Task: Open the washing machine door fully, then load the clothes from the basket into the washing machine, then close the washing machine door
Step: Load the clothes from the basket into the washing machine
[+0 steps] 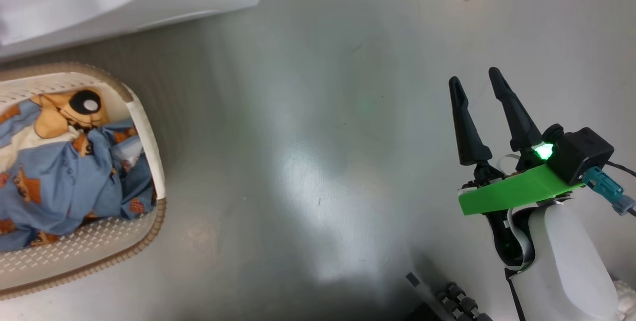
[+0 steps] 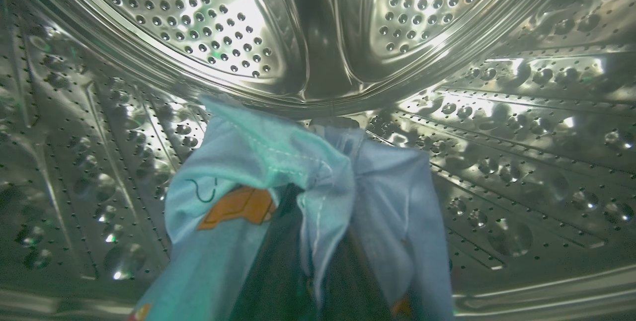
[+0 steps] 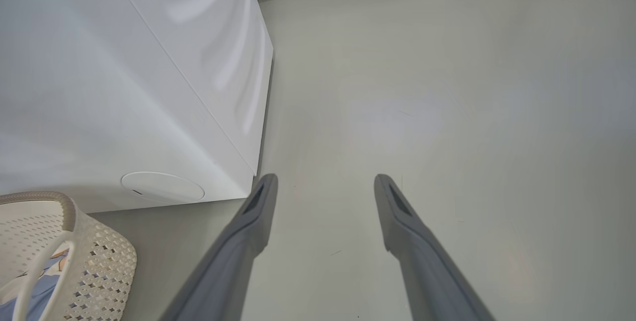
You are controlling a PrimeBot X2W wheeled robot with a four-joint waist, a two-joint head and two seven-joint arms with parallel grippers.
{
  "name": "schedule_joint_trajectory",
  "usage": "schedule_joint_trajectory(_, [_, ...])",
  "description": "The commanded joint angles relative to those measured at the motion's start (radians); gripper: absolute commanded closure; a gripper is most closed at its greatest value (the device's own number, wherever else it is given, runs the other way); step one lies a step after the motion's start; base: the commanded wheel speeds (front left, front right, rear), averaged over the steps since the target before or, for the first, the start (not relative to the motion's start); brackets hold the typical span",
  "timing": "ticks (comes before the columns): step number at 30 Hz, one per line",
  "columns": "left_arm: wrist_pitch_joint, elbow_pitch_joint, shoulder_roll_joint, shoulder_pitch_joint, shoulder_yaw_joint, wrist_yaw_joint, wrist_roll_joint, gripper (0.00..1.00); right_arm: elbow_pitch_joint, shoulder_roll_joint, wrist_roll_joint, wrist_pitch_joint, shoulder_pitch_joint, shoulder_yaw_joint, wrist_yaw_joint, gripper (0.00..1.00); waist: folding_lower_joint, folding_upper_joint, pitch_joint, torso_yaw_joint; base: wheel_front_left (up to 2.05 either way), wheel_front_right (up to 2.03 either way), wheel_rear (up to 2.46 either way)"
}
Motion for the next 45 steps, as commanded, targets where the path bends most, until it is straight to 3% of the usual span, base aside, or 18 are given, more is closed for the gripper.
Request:
schedule_joint_trajectory(1, [0.01,-0.025,0.059,-0.017,0.002,-0.005,-0.007,1.0,-0.014,0.005,0.018,-0.005,0.015,0.026,0.003,0.0,-0.0001,0.0,0.027,-0.015,0.0,0.0,0.0])
schedule_joint_trajectory(5, [-0.007,-0.05,0.084,-0.06,-0.028,-0.009,0.0,1.0,-0.011,0.005,0.032,-0.005,0.006,0.035,0.003,0.0,-0.0001,0.0,0.049,-0.019,0.0,0.0,0.0])
schedule_joint_trajectory(10, [-0.155,-0.098,0.122,-0.096,-0.084,-0.012,0.047,1.0,-0.008,0.006,0.045,-0.005,-0.006,0.044,0.003,0.0,-0.0001,0.0,0.059,-0.022,0.0,0.0,0.0])
schedule_joint_trajectory(16, [-0.213,-0.039,0.12,-0.092,-0.092,-0.01,0.034,1.0,0.0,0.006,0.05,-0.005,-0.008,0.042,0.003,0.0,-0.0001,0.0,0.042,-0.016,0.0,0.0,0.0])
schedule_joint_trajectory(17, [-0.215,-0.027,0.116,-0.087,-0.09,-0.009,0.028,0.82,0.002,0.006,0.048,-0.005,-0.007,0.04,0.003,0.0,-0.0001,0.0,0.036,-0.014,0.0,0.0,0.0])
schedule_joint_trajectory(18, [-0.217,-0.016,0.113,-0.082,-0.087,-0.008,0.021,0.0,0.003,0.006,0.047,-0.005,-0.006,0.038,0.003,0.0,-0.0001,0.0,0.031,-0.011,0.0,0.0,0.0])
schedule_joint_trajectory(30, [-0.263,0.029,0.077,0.039,-0.077,0.002,-0.024,0.0,0.008,0.006,0.01,-0.005,0.018,0.014,0.003,0.0,-0.0001,0.0,-0.058,0.033,0.0,0.0,0.0])
schedule_joint_trajectory(38, [-0.309,-0.023,0.072,0.146,-0.085,0.0,-0.036,0.0,0.003,0.006,-0.009,-0.005,0.037,0.008,0.003,0.0,-0.0001,0.0,-0.106,0.063,0.0,0.0,0.0])
schedule_joint_trajectory(45, [-0.345,-0.134,0.025,0.289,-0.075,0.034,-0.06,0.0,0.003,0.006,-0.017,-0.005,0.055,0.003,0.003,0.0,-0.0001,0.0,-0.139,0.081,0.0,0.0,0.0])
